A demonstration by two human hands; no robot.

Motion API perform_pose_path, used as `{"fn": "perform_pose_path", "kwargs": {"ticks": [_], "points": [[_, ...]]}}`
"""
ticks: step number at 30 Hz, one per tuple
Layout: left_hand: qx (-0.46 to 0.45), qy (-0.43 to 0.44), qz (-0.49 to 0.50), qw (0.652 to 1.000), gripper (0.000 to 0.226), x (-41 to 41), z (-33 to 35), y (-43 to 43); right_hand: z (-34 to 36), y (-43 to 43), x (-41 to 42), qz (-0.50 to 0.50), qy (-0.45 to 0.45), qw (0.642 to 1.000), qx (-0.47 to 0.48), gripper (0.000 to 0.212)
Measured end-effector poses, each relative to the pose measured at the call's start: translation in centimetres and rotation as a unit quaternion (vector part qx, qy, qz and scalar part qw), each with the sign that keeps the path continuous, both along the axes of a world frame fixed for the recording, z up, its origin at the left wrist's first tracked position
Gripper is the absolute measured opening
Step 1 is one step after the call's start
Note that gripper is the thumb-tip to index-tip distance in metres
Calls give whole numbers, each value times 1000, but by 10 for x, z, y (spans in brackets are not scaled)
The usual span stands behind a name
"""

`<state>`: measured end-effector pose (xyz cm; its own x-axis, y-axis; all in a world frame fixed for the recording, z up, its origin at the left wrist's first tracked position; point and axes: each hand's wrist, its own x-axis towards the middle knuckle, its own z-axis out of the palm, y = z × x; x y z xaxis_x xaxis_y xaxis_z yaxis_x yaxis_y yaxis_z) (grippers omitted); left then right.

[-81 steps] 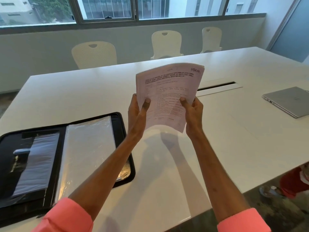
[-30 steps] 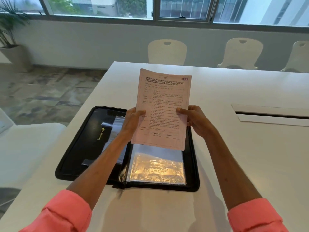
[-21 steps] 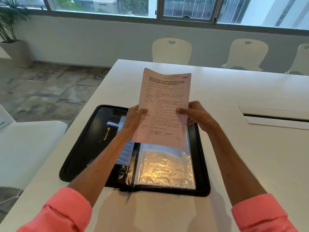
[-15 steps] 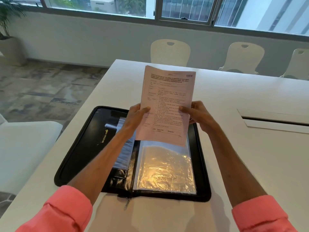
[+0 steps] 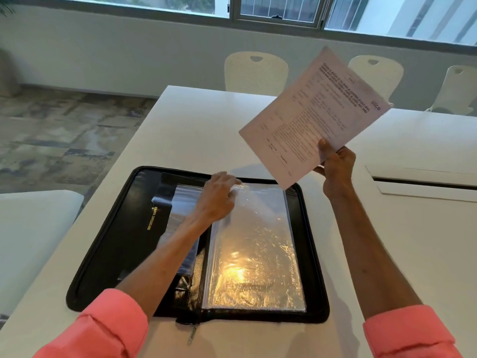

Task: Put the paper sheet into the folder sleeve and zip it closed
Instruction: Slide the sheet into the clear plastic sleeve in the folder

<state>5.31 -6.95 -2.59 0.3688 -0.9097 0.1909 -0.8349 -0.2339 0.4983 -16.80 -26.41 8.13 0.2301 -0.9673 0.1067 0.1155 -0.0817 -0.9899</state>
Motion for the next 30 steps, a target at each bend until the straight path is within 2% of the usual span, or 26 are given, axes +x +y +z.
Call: {"fn": "perform_pose_path", "kwargs": {"ticks": [5, 9, 12, 18, 21, 26, 30], "points": [[72, -126, -43, 989, 57, -15, -22, -6, -3, 0, 6, 6, -9, 1000, 0, 7], [36, -156, -35, 987, 55, -22, -35, 2, -11, 3, 7, 10, 6, 1000, 7, 11], [-13, -184, -32, 982, 46, -24, -37, 4, -20, 5, 7, 9, 5, 1000, 20, 10], [-66, -161, -27, 984, 28, -22, -28, 2, -23, 4, 11, 0, -19, 999, 35, 11], [-62, -147, -27, 987, 30, -20, -23, 0, -17, -1, 13, -4, -22, 999, 33, 8], [-34, -113, -47, 992, 49, -16, -20, -6, -9, -5, 15, -8, -35, 999, 22, 8], [-4, -124, -58, 991, 32, -11, -20, -14, -10, -4, 17, -1, -31, 999, 10, 10]]}}
